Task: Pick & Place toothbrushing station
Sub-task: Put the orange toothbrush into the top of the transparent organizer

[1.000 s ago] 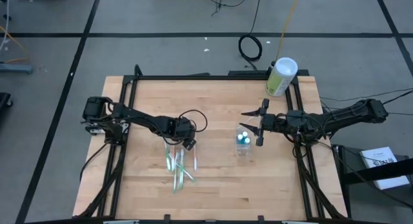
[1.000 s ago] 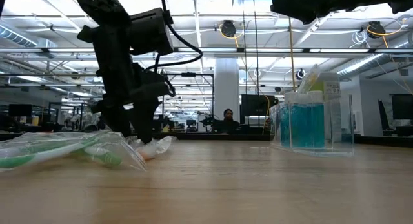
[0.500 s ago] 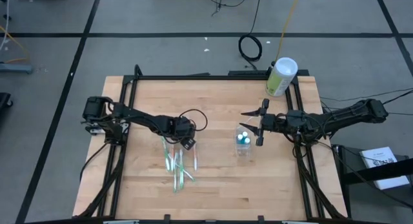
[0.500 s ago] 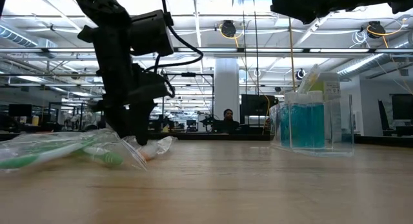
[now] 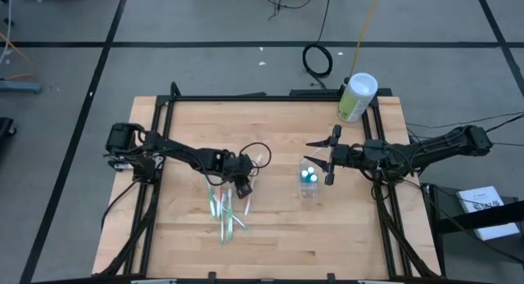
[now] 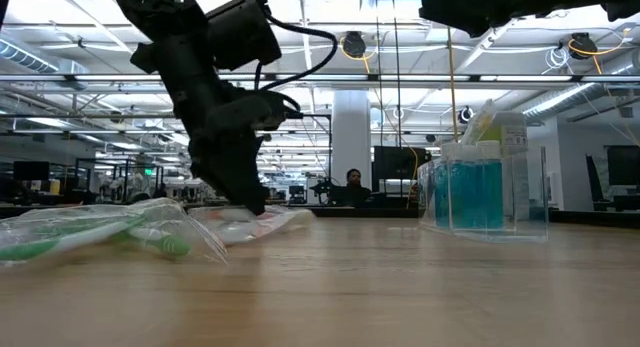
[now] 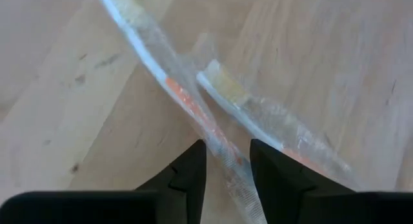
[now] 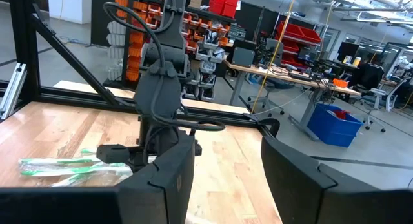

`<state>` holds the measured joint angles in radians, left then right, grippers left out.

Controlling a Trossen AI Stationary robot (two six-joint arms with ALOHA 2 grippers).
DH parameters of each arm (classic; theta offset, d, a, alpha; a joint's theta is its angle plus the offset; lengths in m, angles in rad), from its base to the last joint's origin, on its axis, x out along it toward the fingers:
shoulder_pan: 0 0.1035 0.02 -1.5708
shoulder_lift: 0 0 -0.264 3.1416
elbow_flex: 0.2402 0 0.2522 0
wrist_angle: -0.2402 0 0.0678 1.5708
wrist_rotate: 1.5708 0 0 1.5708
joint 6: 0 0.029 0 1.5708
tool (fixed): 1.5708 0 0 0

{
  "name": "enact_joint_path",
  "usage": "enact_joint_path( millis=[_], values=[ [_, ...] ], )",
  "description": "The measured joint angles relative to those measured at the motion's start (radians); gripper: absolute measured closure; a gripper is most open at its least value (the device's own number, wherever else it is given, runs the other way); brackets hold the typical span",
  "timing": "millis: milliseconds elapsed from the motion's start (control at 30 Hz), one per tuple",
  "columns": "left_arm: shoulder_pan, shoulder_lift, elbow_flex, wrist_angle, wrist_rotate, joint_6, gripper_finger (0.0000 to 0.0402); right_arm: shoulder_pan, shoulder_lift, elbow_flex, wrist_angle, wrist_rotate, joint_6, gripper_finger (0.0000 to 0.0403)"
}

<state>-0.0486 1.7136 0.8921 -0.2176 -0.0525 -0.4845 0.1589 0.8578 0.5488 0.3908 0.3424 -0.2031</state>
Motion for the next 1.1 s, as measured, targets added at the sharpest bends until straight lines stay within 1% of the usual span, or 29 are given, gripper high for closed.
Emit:
enact_joint_path(
  millis=[167, 367, 500, 667, 867, 967, 1100],
  values=[
    [-0.003, 0.004, 0.0, -0.036, -0.003, 0.024, 0.0293, 0.0, 0.0, 0.0, 0.0, 0.0, 0.0, 0.0232],
    [-0.004, 0.005, 0.001, -0.065, -0.054, 0.097, 0.0315, 0.0, 0.0, 0.0, -0.001, 0.0, 0.0, 0.0232],
    [-0.004, 0.004, 0.002, -0.085, -0.074, 0.138, 0.0343, 0.0, 0.0, 0.0, 0.0, 0.0, 0.0, 0.0232],
    [-0.004, 0.002, 0.002, -0.092, -0.13, 0.162, 0.0392, 0.0, 0.0, 0.0, -0.001, 0.0, 0.0, 0.0232],
    [-0.004, 0.002, 0.002, -0.094, -0.18, 0.166, 0.0394, 0.0, 0.0, 0.0, 0.0, 0.004, 0.0, 0.0232],
    [-0.003, -0.006, 0.002, -0.099, -0.201, 0.168, 0.0398, 0.0, 0.0, 0.0, -0.003, 0.046, 0.0, 0.0232],
    [-0.003, -0.04, 0.002, -0.098, -0.262, 0.174, 0.0398, -0.001, 0.0, 0.0, -0.018, 0.11, 0.001, 0.0232]
  ],
)
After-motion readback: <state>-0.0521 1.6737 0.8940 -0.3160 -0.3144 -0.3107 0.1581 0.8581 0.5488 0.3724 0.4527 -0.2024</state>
